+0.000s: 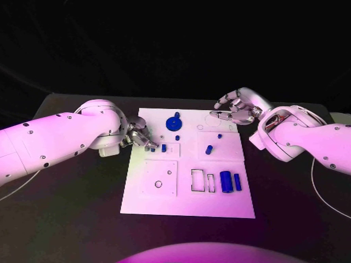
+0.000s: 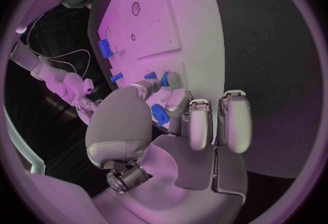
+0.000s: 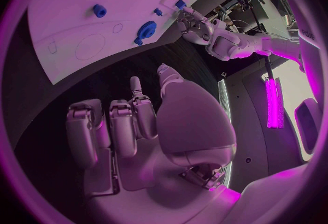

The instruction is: Assemble the parts on the task board

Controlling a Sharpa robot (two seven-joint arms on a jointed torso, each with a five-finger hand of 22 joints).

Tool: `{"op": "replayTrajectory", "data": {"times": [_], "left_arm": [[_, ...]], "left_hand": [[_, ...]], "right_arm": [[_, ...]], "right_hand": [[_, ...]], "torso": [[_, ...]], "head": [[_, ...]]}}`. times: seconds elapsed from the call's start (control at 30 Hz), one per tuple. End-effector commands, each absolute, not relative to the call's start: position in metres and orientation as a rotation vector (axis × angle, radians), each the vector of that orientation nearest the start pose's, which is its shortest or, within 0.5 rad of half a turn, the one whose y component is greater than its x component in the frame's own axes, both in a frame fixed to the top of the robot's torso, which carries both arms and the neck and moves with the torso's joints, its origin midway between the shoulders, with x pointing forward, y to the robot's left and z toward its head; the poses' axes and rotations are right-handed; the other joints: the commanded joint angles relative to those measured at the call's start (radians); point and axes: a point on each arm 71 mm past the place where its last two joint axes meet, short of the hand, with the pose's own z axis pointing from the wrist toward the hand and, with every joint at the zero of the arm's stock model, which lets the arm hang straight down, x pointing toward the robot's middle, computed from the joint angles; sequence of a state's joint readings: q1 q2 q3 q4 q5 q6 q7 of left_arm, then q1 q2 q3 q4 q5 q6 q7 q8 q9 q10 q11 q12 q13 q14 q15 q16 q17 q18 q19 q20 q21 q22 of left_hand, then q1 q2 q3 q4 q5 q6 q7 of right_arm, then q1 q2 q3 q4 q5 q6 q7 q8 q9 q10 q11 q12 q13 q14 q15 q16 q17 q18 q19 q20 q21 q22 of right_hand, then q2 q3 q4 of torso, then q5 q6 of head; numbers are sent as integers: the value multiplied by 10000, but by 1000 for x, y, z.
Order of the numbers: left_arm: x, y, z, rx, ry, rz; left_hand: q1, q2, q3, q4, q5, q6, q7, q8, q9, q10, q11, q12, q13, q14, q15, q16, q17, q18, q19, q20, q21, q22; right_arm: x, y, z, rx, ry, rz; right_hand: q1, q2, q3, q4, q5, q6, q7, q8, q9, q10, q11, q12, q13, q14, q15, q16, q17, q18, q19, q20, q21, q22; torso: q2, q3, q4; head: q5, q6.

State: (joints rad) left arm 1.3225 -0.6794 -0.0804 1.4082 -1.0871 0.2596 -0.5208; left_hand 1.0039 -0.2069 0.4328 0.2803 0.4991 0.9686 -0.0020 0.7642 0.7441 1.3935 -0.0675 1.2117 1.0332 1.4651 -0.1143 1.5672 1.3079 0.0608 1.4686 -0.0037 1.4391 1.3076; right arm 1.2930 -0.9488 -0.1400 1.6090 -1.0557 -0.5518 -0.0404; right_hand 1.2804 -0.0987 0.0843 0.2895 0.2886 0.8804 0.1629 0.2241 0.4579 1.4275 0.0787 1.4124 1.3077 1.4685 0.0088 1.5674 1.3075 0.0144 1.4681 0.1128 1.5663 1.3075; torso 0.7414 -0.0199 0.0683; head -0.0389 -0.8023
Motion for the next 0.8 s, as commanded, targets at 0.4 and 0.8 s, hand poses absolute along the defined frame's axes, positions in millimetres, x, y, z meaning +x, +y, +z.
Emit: {"op": "replayTrajectory", "data": {"times": [0.4, 0.8], "left_arm": [[509, 170, -187, -1166, 23027, -4654], [515, 173, -171, -2746, 21208, -6583]], "left_hand": [[-202, 62, -573, 119, -1527, -137, 87, -45, -28, -219, 66, -183, -193, 1057, -16, 36, 2629, -68, 161, -36, -202, 125], [462, 0, -1050, 104, -1779, -1492, 670, -619, -231, -2633, 582, -2980, -3763, 646, 394, -635, 1274, 373, -747, 176, -1835, -2115]], "right_arm": [[476, -238, -161, 2386, 15461, 7822], [476, -239, -161, 2405, 15415, 7787]], "right_hand": [[-109, -26, 46, 15, 53, -15, -73, 54, 6, -61, -44, -46, 1142, 978, -67, -30, 2449, -144, 1027, -62, 45, 2633], [-118, -25, 47, 14, 55, -20, -72, 54, 5, -97, -43, -85, 1107, 971, -66, -40, 2420, -143, 1026, -62, 43, 2632]], "torso": [[-2, -7, 3], [-6, -5, 21]], "head": [[-14, 15], [-49, 95]]}}
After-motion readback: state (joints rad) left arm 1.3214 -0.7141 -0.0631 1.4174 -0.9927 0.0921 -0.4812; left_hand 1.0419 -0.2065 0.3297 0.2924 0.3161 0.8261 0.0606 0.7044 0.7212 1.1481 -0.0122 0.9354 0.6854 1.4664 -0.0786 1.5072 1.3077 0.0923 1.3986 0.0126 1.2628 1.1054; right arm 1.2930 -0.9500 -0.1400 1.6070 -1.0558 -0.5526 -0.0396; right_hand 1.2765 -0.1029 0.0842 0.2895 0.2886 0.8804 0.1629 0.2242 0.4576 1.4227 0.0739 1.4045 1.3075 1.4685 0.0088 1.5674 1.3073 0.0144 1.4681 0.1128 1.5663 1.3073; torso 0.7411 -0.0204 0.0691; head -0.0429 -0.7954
